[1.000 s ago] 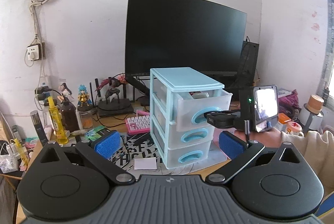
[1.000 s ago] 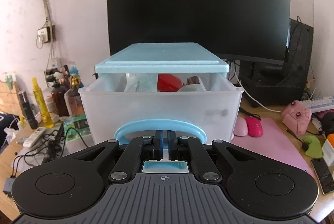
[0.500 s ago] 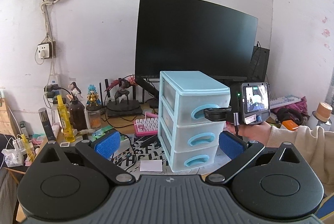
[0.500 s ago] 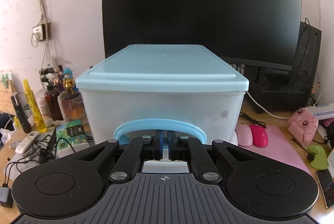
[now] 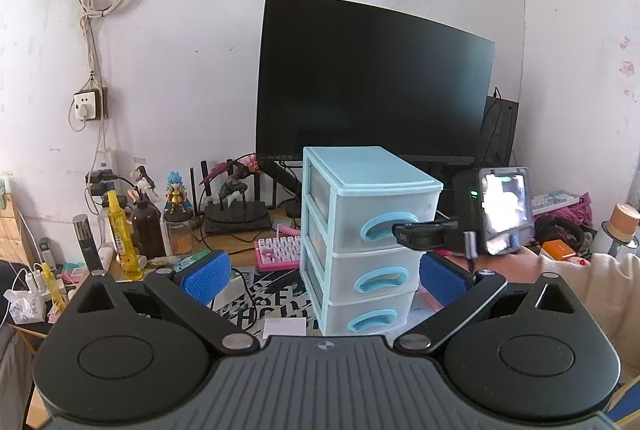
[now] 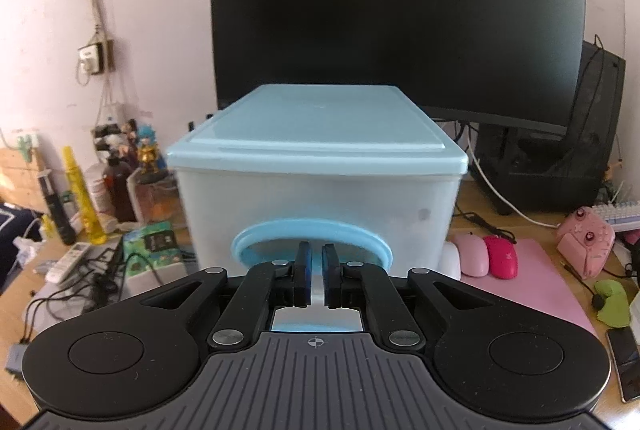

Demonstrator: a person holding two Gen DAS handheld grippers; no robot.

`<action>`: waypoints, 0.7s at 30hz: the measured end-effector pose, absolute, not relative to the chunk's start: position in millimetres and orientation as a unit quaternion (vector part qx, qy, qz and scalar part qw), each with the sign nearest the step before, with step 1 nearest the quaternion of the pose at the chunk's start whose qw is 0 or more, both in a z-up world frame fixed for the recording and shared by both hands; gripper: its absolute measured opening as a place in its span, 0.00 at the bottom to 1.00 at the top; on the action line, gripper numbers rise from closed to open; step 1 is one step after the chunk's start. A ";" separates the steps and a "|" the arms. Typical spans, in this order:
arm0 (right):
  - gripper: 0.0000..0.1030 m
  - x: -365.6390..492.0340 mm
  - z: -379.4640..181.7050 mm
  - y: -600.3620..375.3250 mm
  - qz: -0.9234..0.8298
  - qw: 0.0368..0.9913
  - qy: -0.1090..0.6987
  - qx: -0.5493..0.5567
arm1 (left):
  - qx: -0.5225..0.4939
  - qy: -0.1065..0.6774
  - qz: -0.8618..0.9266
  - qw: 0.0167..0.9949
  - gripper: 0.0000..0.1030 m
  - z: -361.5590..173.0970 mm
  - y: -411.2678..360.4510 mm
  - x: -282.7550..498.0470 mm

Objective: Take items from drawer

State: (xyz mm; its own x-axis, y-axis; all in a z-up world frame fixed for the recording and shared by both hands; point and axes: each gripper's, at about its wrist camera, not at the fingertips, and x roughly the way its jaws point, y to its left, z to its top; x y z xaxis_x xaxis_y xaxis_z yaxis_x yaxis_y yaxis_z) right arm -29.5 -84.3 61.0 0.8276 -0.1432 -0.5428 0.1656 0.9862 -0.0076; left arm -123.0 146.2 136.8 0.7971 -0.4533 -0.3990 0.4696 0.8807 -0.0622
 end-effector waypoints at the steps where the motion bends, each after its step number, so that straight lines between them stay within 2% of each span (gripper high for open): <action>1: 0.09 -34.8 62.7 -84.6 -0.079 0.955 0.284 0.022 | 0.020 0.205 -0.243 0.948 1.00 137.3 144.7 -123.4; 4: 0.22 -53.2 69.7 -87.1 -0.078 0.954 0.288 0.030 | 0.020 0.202 -0.245 0.948 1.00 135.4 141.9 -122.3; 8: 0.34 -79.2 87.7 -89.9 -0.077 0.956 0.280 0.040 | 0.018 0.201 -0.248 0.948 1.00 132.3 140.3 -120.0; 10: 0.55 -92.6 98.9 -90.2 -0.074 0.959 0.271 0.046 | 0.016 0.200 -0.251 0.947 1.00 132.0 139.7 -119.9; 14: 0.68 -117.6 119.7 -86.8 -0.071 0.966 0.244 0.038 | 0.013 0.198 -0.257 0.946 1.00 132.2 137.6 -119.5; 16: 0.85 -127.8 129.5 -85.1 -0.073 0.970 0.230 0.034 | 0.013 0.197 -0.258 0.946 1.00 133.6 134.5 -119.2; 18: 0.86 -136.0 138.9 -84.3 -0.079 0.972 0.221 0.031 | 0.013 0.196 -0.259 0.946 1.00 135.0 131.4 -118.8; 21: 1.00 -144.4 151.1 -87.2 -0.085 0.971 0.220 0.039 | 0.013 0.194 -0.260 0.946 1.00 137.1 126.8 -118.3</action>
